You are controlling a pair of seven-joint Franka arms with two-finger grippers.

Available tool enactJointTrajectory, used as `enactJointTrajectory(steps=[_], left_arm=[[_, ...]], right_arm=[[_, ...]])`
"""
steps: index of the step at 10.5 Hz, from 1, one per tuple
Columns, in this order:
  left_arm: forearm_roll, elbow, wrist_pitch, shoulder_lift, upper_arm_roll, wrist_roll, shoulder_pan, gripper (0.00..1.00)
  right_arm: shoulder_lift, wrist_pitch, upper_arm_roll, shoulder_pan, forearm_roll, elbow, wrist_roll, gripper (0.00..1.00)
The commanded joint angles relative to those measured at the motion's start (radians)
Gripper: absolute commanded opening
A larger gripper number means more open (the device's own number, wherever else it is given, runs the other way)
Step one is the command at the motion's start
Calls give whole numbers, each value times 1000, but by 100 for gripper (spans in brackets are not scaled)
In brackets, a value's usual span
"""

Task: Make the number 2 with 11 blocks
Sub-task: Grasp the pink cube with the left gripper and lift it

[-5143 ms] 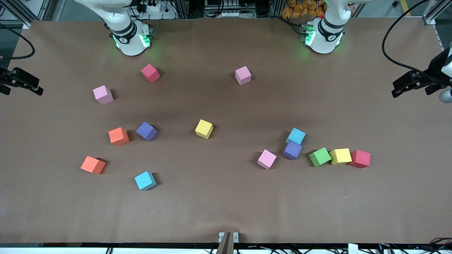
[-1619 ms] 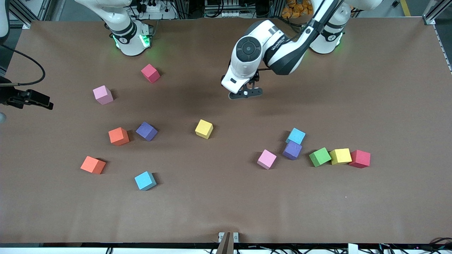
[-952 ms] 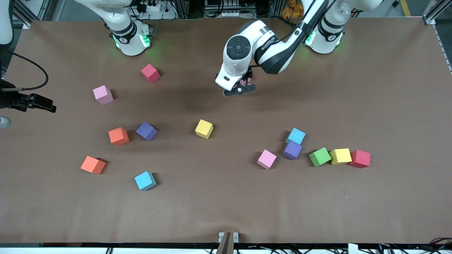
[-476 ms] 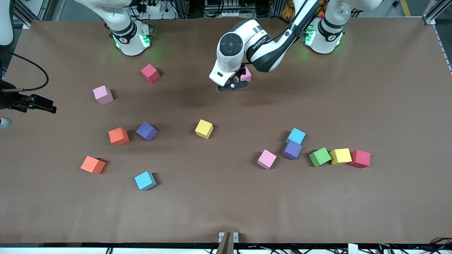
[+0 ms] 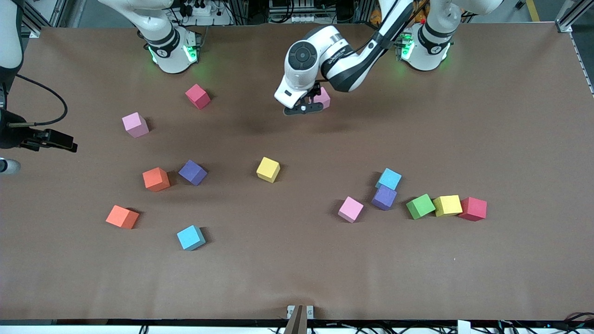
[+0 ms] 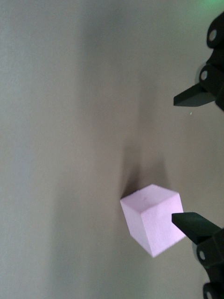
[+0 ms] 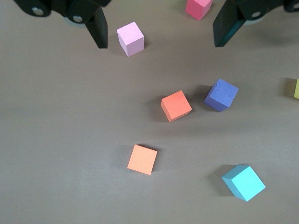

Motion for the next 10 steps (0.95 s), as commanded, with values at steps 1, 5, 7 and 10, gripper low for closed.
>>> enactJointTrajectory(steps=[1, 5, 7, 10], left_arm=[[-23, -104, 9, -113, -3, -9, 28, 100], [-26, -152, 8, -125, -3, -30, 28, 100], [-34, -170, 8, -128, -3, -30, 30, 100], [-58, -170, 18, -125, -3, -30, 30, 100]], right_arm=[[19, 10, 5, -9, -3, 11, 14, 100], [19, 12, 6, -9, -3, 11, 13, 100], [19, 12, 6, -9, -3, 11, 14, 100], [19, 12, 6, -9, 0, 11, 14, 100]])
